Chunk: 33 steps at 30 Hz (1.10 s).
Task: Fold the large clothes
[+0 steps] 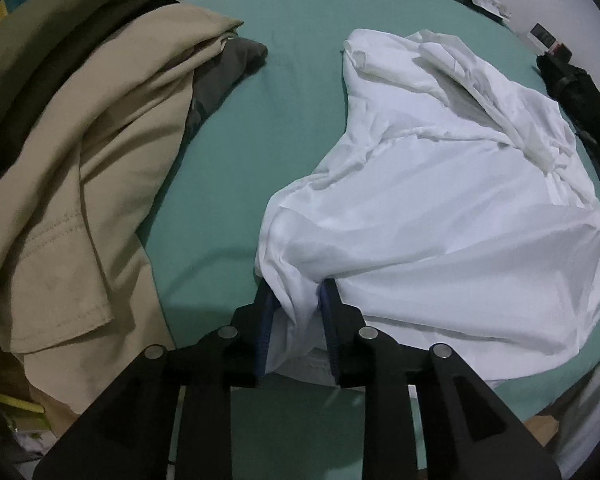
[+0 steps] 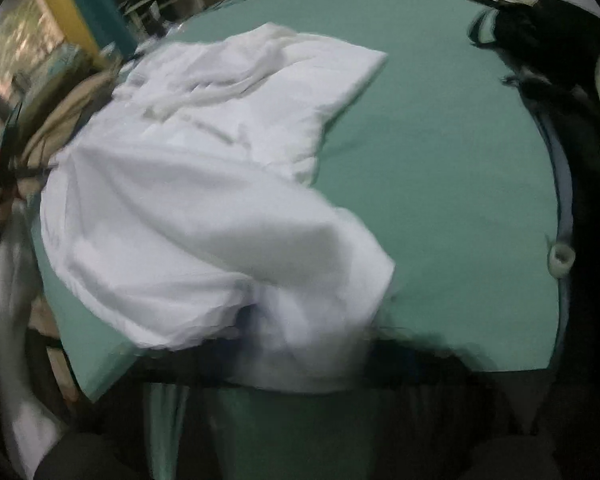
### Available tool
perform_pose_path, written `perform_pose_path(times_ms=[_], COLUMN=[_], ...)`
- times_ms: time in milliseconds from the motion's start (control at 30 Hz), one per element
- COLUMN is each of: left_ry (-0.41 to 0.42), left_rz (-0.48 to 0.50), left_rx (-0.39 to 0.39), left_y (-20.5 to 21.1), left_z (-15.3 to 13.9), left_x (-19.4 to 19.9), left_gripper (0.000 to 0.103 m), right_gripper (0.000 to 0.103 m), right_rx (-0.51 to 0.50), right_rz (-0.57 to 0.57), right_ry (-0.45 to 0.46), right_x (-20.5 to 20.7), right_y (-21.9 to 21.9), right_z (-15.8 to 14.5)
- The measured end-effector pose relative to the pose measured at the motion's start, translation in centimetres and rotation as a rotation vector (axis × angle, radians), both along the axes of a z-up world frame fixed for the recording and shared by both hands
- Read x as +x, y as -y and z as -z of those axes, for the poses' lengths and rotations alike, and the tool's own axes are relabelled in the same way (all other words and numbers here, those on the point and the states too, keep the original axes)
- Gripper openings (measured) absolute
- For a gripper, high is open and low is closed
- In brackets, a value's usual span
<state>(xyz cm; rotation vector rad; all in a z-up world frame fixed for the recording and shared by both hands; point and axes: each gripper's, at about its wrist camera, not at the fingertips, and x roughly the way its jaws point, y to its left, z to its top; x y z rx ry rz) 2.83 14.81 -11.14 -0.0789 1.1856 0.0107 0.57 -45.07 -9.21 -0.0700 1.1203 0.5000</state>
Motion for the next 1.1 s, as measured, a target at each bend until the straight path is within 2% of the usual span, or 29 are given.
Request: perform_pose_path(times_ms=[67,100,133,300,400,600,800,967,1100], left_ry=[0.008,0.01,0.016,0.084,0.142,0.262,0.332,0.36,0.351], left_rz=[-0.005,0.0,0.008,0.01,0.007,0.024,0.005,-0.041,-0.069], left_rx=[-0.01,-0.015,-0.025,-0.029,-0.047,-0.059,-0.083,-0.108,-0.127], left_y=[-0.1,-0.2,-0.3,-0.6,-0.8,-0.3,-0.1,-0.6,-1.0], left_z=[0.0,-0.1,-0.3,-2.8,-5.6,-11.2,-13.9,-14.2,-13.2], left_x=[-0.2,-0.3,-0.5,-2.0,-2.8,-2.4,0.4,3.5,6.1], left_gripper=[0.025,0.02,0.003,0.002,0.002,0.002,0.002,0.002,0.002], right_gripper=[0.004,0.004,0.004,0.004,0.004,0.004,0.004,0.004,0.004], right_rx=[-0.02,-0.025,-0.027,-0.028,-0.007,0.108,0.178,0.204,0.224], right_rz=[-0.029,-0.036,-0.035,0.024,0.062,0.126,0.186,0.25,0.317], right_ry=[-0.009,-0.021,-0.029,-0.013,0.021,0.101,0.147,0.157,0.137], right_x=[-0.7,-1.1,-1.4,-4.4,-5.3,-4.1,-0.4,2.7,5.8], right_y=[-0.5,-0.8,-0.8,-0.9,-1.0,-0.9,-0.3,0.9,2.3], right_z=[-0.2,-0.6,-1.0,-5.1,-8.0,-12.6,-13.9,-14.0,-13.0])
